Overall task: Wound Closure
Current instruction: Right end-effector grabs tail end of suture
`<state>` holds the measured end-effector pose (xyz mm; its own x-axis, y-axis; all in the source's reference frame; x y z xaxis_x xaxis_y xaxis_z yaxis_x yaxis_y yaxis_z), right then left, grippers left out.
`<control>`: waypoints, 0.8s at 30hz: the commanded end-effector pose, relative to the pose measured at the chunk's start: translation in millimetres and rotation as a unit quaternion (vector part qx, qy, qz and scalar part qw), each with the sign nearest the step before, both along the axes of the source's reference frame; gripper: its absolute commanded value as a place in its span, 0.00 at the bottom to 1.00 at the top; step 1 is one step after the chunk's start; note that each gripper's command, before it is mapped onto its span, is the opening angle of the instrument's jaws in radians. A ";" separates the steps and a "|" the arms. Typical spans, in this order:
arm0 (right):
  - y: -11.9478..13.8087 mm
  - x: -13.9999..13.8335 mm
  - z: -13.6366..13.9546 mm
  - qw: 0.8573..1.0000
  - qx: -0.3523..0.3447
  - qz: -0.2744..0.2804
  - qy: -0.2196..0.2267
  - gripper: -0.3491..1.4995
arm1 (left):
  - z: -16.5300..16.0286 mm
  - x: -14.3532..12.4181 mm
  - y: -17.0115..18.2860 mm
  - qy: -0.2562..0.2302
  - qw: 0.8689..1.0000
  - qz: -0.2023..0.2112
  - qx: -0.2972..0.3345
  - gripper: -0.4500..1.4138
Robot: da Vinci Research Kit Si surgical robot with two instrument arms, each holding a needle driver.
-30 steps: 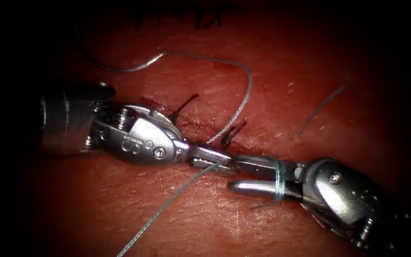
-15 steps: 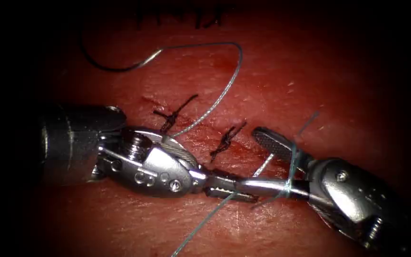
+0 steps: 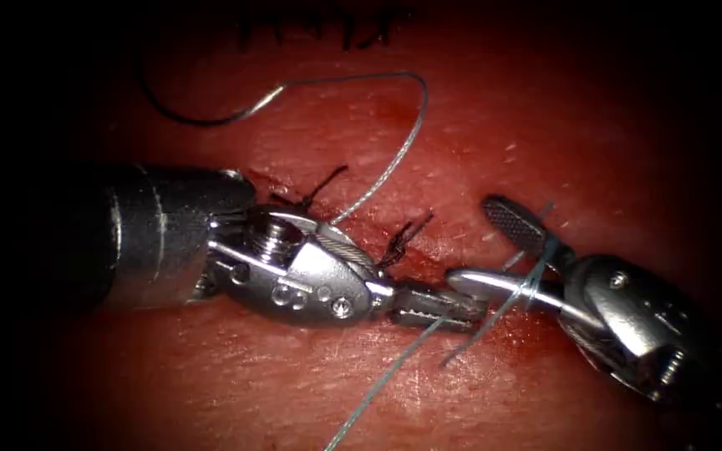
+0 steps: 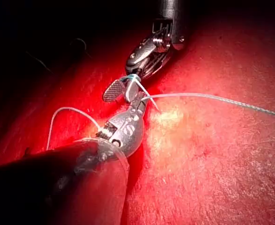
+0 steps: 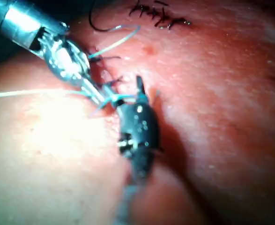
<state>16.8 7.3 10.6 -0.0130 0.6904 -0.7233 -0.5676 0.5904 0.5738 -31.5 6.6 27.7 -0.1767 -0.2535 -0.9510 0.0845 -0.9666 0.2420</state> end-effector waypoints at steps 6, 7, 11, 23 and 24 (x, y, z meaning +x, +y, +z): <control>-0.8 -1.1 0.9 1.000 0.005 0.014 -0.023 0.53 | 1.6 -1.6 1.4 0.004 1.000 -0.006 -0.001 0.00; -0.9 -1.3 0.9 1.000 0.005 0.016 -0.025 0.53 | 1.7 -1.6 1.5 0.004 1.000 -0.007 -0.001 0.00; -1.5 -2.0 1.1 0.999 0.003 0.027 -0.035 0.53 | 2.6 -2.0 2.0 0.006 1.000 -0.008 -0.006 0.00; -2.3 -2.1 1.7 0.997 0.015 0.048 -0.066 0.53 | 4.0 -2.7 2.6 0.009 1.000 -0.013 0.002 0.00; -2.3 -2.1 1.8 0.996 0.018 0.049 -0.075 0.53 | 4.0 -2.9 2.7 0.009 1.000 -0.012 0.002 0.00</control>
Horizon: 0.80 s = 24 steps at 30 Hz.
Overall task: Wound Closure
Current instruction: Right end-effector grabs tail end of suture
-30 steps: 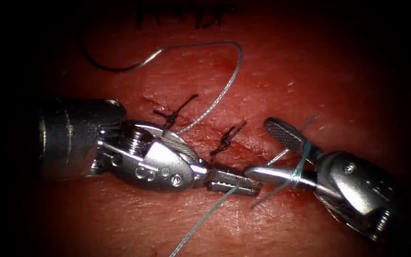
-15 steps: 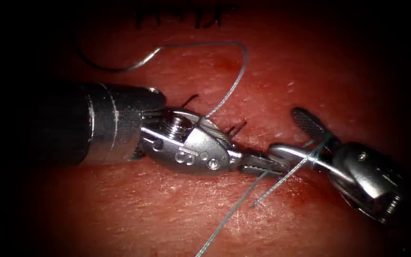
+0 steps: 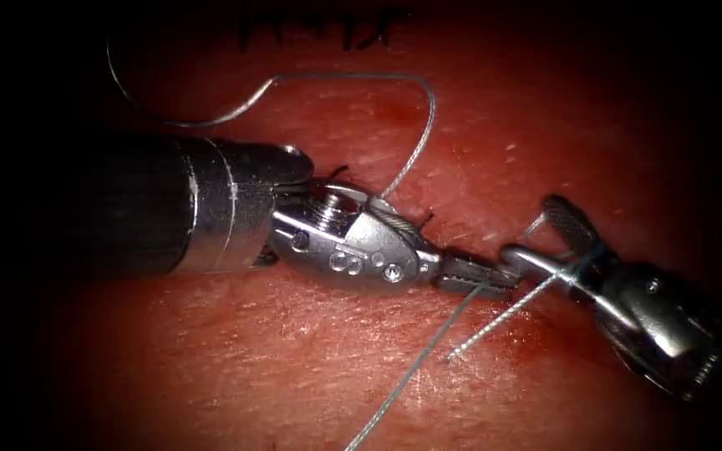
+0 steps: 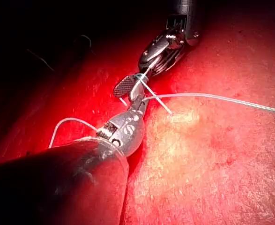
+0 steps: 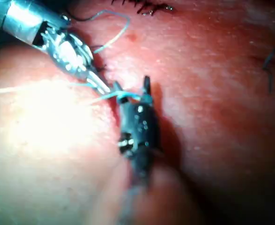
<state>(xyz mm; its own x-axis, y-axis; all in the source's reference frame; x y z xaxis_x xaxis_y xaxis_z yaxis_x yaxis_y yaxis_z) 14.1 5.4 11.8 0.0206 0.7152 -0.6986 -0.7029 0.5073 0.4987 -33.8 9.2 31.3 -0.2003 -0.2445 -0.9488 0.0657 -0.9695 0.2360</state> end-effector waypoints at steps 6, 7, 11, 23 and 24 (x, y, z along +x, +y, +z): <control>-0.6 0.6 0.7 1.000 0.015 0.013 -0.017 0.57 | 0.5 -1.0 0.2 -0.002 1.000 0.002 0.000 0.00; -0.7 0.6 0.7 0.999 0.018 0.019 -0.022 0.60 | 0.5 -1.0 0.2 -0.003 1.000 0.003 0.001 0.00; -0.8 0.7 0.6 0.998 0.032 0.036 -0.034 0.62 | 0.6 -1.1 0.3 -0.003 1.000 0.003 0.001 0.00; -0.5 1.7 1.6 0.994 0.091 0.049 -0.039 0.56 | 0.6 -1.1 0.3 -0.004 1.000 0.004 0.001 0.00; -0.4 1.9 1.6 0.994 0.091 0.048 -0.038 0.55 | 0.6 -1.1 0.3 -0.004 1.000 0.004 0.001 0.00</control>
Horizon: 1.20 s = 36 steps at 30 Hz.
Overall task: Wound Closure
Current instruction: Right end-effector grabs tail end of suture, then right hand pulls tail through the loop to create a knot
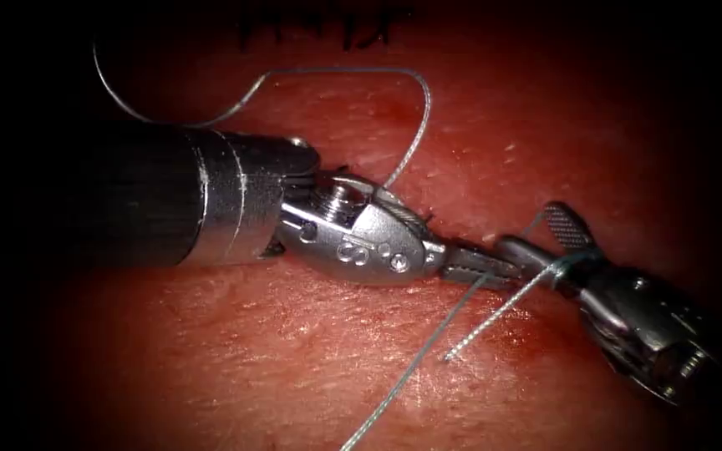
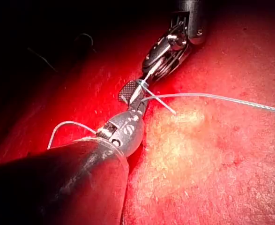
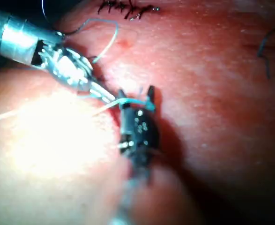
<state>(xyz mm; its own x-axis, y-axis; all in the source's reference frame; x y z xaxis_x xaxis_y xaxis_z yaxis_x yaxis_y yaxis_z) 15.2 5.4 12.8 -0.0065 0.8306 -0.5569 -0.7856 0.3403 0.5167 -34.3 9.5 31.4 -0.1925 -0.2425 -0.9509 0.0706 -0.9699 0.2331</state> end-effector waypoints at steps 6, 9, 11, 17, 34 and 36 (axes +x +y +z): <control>-0.3 1.3 0.7 1.000 -0.001 0.004 -0.001 0.00 | 0.4 -0.4 0.0 -0.001 1.000 0.000 0.002 0.00; -0.3 1.3 0.7 1.000 0.003 0.009 -0.015 0.00 | 0.4 -0.2 -0.1 -0.001 1.000 0.002 0.002 0.00; -0.4 1.4 0.6 0.999 0.023 0.022 -0.030 0.00 | 0.3 0.3 -0.1 -0.003 1.000 0.004 0.002 0.00; -0.7 1.6 0.0 0.998 0.027 0.045 -0.044 0.00 | 0.4 1.3 0.1 -0.004 1.000 0.004 0.014 0.00; -3.6 6.1 -6.2 0.996 -0.023 0.045 -0.080 0.00 | 0.8 1.4 7.6 0.047 0.998 -0.016 0.032 0.00; -3.6 6.2 -7.0 0.995 -0.034 0.045 -0.079 0.00 | 0.6 1.2 8.5 0.047 0.998 -0.019 0.035 0.00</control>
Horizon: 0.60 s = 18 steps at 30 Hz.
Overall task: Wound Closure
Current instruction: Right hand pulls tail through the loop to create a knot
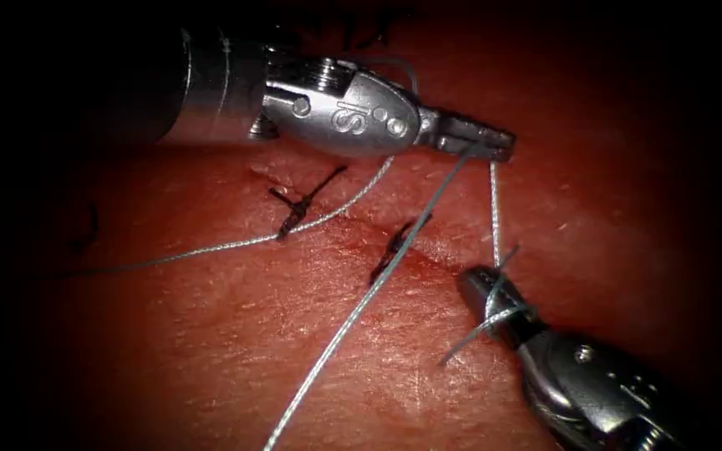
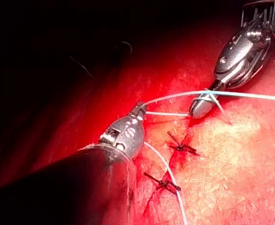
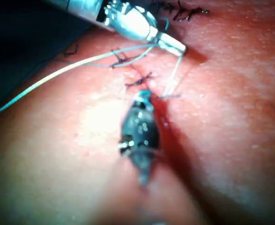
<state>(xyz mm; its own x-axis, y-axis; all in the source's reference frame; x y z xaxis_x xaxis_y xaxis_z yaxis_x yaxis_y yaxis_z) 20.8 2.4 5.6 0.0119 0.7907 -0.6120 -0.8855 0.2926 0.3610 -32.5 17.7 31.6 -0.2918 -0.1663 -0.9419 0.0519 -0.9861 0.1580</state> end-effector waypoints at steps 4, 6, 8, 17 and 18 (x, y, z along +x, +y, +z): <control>-1.0 1.1 -0.5 1.000 -0.002 0.000 0.000 0.00 | -0.3 -0.8 2.2 0.002 1.000 -0.009 0.006 0.00; -1.5 1.7 -0.5 1.000 -0.005 -0.005 0.002 0.00 | -0.7 -1.0 3.5 0.005 1.000 -0.017 0.011 0.00; -1.9 2.2 -0.5 1.000 -0.008 -0.007 0.002 0.00 | -1.1 -1.2 4.7 0.010 1.000 -0.022 0.010 0.00; -4.3 3.9 -1.1 1.000 -0.017 -0.017 0.002 0.00 | -1.9 -2.9 9.7 0.014 0.998 -0.063 0.000 0.00; -4.8 3.9 -0.8 1.000 -0.020 -0.018 0.002 0.00 | -1.4 -3.2 10.0 0.014 0.998 -0.063 -0.001 0.00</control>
<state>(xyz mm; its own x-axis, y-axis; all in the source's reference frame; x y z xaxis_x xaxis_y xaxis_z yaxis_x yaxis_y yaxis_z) 24.2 -1.8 4.2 0.0372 0.7633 -0.6450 -0.8738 0.3380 0.3496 -35.2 27.5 30.0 -0.3383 -0.1248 -0.9327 -0.0703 -0.9851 0.1573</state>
